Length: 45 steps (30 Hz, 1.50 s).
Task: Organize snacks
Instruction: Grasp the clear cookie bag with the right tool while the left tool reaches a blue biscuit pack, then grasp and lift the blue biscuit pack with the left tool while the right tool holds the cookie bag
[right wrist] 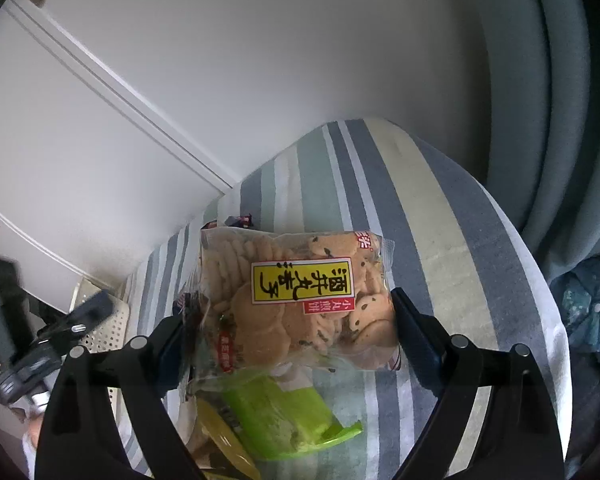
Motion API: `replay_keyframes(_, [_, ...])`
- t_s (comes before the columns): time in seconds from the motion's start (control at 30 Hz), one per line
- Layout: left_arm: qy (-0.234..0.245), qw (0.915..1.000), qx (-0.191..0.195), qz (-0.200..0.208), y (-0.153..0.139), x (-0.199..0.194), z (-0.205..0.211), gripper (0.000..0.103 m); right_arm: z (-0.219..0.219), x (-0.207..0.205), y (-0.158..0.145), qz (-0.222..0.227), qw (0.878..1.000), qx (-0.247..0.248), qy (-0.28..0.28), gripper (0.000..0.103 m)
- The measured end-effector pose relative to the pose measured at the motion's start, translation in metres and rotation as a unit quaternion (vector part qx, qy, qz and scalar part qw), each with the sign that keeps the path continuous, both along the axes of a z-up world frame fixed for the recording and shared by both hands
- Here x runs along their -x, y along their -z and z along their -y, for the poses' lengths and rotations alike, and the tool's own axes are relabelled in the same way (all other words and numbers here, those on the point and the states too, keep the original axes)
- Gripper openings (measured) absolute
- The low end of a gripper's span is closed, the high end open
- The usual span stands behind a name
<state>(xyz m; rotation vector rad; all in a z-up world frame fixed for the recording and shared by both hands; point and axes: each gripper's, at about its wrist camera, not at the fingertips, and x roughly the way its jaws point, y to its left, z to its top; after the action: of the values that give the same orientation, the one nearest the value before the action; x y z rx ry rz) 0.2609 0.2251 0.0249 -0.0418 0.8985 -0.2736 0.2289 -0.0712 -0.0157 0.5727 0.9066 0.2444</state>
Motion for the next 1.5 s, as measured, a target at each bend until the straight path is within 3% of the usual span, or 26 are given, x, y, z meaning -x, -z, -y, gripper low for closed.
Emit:
replay_keyframes(0.17, [0.034,0.9990,-0.002,-0.028,0.028,-0.032,0.023,0.096,0.003,0.000,0.002,0.000,1.000,-0.013,0.007,0.088])
replay_keyframes(0.33, [0.071,0.9963,-0.011,-0.048,0.047,-0.050,0.040,0.072,0.001,0.003,-0.001,0.005,1.000,-0.010,0.003,0.088])
replay_keyframes(0.53, [0.080,0.9949,0.008,-0.061,0.062,-0.062,0.044,0.062,0.002,0.004,0.000,0.005,1.000,-0.015,0.004,0.088])
replay_keyframes(0.63, [0.084,0.9952,-0.001,-0.051,0.065,-0.061,0.048,0.058,0.002,0.003,0.000,0.005,1.000,-0.016,0.005,0.088])
replay_keyframes(0.8, [0.081,0.9944,-0.060,-0.031,0.068,-0.059,0.064,0.056,0.002,0.003,0.000,0.007,1.000,-0.015,0.006,0.088])
replay_keyframes(1.23, [0.045,0.9948,-0.090,-0.018,0.069,-0.063,0.060,0.054,0.002,0.004,0.000,0.009,1.000,-0.015,0.005,0.088])
replay_keyframes(1.3, [0.044,0.9950,-0.087,-0.018,0.070,-0.065,0.061,0.047,0.002,0.004,0.000,0.009,1.000,-0.015,0.006,0.088])
replay_keyframes(1.5, [0.044,0.9963,-0.073,-0.013,0.067,-0.059,0.057,0.046,0.002,0.004,0.000,0.009,1.000,-0.015,0.006,0.088])
